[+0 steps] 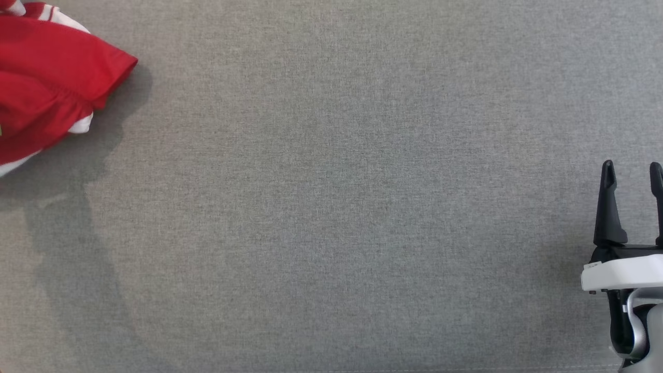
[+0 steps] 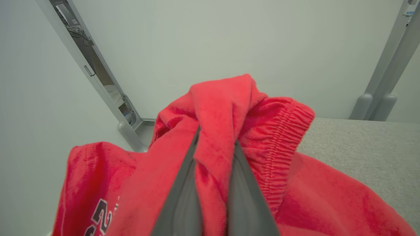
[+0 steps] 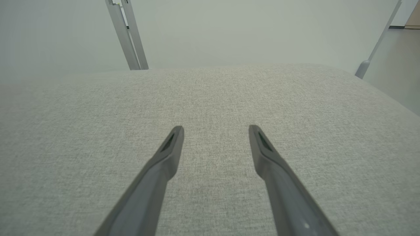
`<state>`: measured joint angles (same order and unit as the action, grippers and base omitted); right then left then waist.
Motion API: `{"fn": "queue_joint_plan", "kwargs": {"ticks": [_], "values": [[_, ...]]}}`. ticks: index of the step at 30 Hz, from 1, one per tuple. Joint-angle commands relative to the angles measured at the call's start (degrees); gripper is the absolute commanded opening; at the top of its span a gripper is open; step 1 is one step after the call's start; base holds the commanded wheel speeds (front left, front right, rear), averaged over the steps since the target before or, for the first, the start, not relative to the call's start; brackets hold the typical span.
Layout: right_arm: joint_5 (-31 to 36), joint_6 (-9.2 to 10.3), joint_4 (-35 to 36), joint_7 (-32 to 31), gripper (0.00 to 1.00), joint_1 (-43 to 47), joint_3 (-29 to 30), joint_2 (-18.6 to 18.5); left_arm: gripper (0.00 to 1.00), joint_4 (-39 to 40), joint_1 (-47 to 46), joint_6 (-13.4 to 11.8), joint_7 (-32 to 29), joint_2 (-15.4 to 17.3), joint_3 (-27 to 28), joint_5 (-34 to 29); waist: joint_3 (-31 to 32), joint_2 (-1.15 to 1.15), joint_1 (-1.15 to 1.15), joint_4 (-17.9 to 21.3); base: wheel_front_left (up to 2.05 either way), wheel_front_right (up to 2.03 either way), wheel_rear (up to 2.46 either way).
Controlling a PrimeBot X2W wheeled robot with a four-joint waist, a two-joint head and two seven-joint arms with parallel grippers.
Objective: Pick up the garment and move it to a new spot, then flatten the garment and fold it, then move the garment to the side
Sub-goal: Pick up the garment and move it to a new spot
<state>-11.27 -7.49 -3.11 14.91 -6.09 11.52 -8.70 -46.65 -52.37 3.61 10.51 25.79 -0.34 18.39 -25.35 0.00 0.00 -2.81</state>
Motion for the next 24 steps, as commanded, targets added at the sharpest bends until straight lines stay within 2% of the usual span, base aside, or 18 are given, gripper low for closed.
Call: {"fn": "queue_joint_plan", "kwargs": {"ticks": [1,8,16,20,24], "values": [[-0.3,0.00,-0.5,0.3,1.00,0.3,-0.3,0.3,0.00,1.6,-1.6,0.1,0.3,0.4,-0.5,-0.3,2.8,0.00,0.00,-0.5,0.00,0.00,0.00],[-0.8,0.00,-2.5,0.3,1.00,0.8,-1.0,1.6,0.00,11.9,-3.3,0.0,-1.8,-0.9,-3.6,-2.2,7.4,0.00,0.00,1.0,0.00,0.00,0.00],[-1.1,0.00,-3.3,0.3,1.00,1.3,-1.2,3.3,0.00,27.1,-5.6,0.6,-7.9,-4.0,-8.6,-3.1,10.7,0.00,0.00,5.3,0.00,0.00,0.00],[-1.2,0.00,-3.7,0.3,1.00,1.3,-1.4,4.0,0.00,32.3,-7.6,1.1,-10.7,-7.4,-12.0,-2.2,11.8,0.00,0.00,8.2,0.00,0.00,0.00],[-1.4,0.00,-4.2,0.3,1.00,0.9,-1.6,4.5,0.00,34.1,-9.0,1.7,-12.1,-11.4,-15.5,-1.4,12.2,0.00,0.00,11.1,0.00,0.00,0.00]]}}
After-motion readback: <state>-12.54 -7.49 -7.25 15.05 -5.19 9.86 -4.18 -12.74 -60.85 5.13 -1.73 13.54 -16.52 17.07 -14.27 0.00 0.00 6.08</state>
